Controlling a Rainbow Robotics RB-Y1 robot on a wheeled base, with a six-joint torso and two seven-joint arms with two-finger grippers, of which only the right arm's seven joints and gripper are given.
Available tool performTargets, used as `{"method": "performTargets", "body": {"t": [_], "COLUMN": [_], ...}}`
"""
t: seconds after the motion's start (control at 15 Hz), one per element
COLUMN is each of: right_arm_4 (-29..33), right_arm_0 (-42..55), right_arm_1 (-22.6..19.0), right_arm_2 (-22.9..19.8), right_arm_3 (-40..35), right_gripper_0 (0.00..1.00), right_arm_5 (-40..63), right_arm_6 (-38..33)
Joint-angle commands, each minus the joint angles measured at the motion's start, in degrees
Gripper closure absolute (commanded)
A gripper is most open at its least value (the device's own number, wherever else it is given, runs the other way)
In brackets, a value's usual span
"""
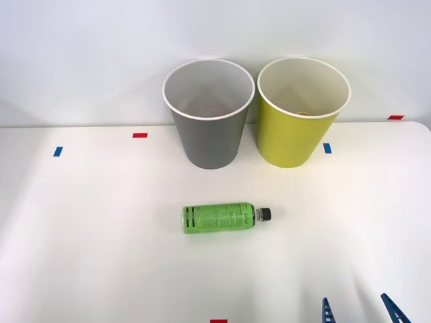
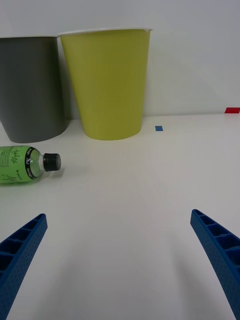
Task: Put cans in the gray bin, plastic bottles in the light green bin
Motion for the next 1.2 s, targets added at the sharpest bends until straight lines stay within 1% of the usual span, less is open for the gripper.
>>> {"method": "performTargets", "body": {"t": [0.07,1.2], "right_arm_4": [0.0,0.0], "right_arm_0": [0.0,0.0], "right_arm_1": [0.0,0.0], "right_arm_2": [0.0,0.0], "right_arm_3": [0.0,0.0], "right_gripper_0": [0.00,0.00], "right_arm_5": [0.0,0.0], "right_arm_6": [0.0,0.0]}}
